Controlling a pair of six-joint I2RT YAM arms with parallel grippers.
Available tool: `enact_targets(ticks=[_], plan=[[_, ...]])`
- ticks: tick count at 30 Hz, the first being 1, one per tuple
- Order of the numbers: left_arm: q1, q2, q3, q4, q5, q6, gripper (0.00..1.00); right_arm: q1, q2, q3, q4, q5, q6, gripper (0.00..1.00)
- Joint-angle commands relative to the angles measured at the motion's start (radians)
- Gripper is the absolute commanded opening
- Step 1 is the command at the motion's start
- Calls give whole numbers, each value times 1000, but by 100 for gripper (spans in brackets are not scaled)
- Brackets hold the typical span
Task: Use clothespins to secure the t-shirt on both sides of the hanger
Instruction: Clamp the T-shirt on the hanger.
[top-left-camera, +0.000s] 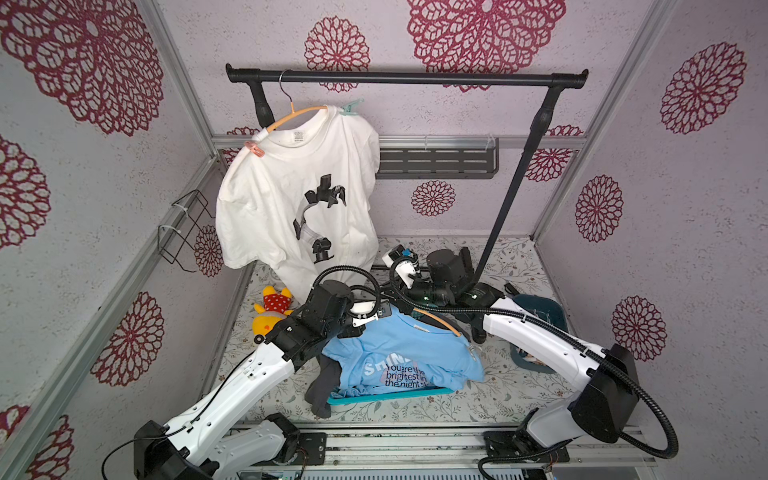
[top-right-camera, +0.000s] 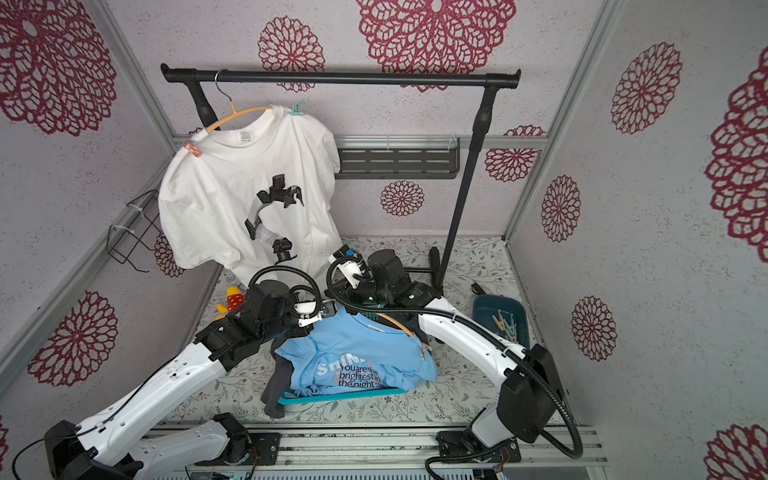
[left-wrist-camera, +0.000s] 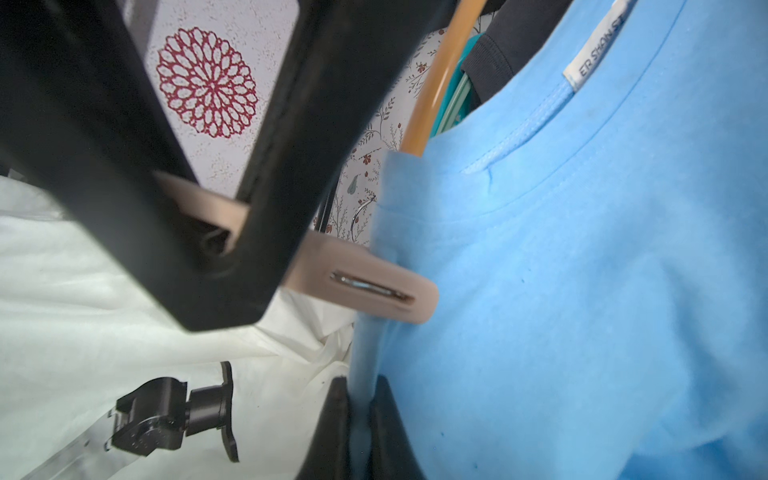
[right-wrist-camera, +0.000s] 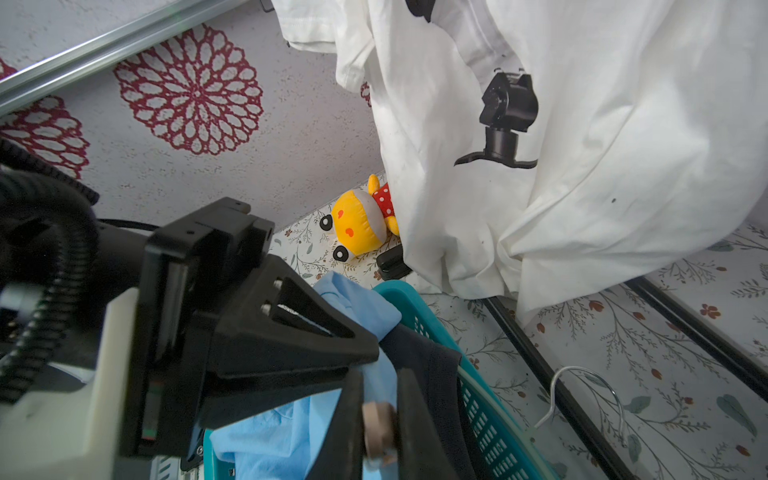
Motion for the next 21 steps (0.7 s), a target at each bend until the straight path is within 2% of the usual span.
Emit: enact_targets(ticks=[1, 4, 6, 9, 14, 17, 19, 21], plan=[[6, -36, 55, 231, -3, -14, 0, 29, 5, -5, -169, 18, 33, 0], [6, -41, 42, 237, 2, 6, 0, 29, 15, 43, -186, 68, 46, 0], [5, -46, 33, 243, -1, 18, 0, 29, 15, 62, -187, 86, 52, 11], [5, -50, 24, 245, -9, 34, 0, 28, 8, 75, -179, 119, 62, 18], [3, -45, 13, 239, -24, 56, 0, 29, -5, 97, -170, 172, 70, 37], [-1, -42, 10, 229, -32, 70, 0, 27, -9, 115, -189, 237, 57, 41], [-1, -41, 5, 230, -36, 77, 0, 27, -11, 125, -197, 266, 57, 49], [-2, -35, 2, 228, -47, 89, 0, 27, -13, 134, -197, 286, 60, 52]])
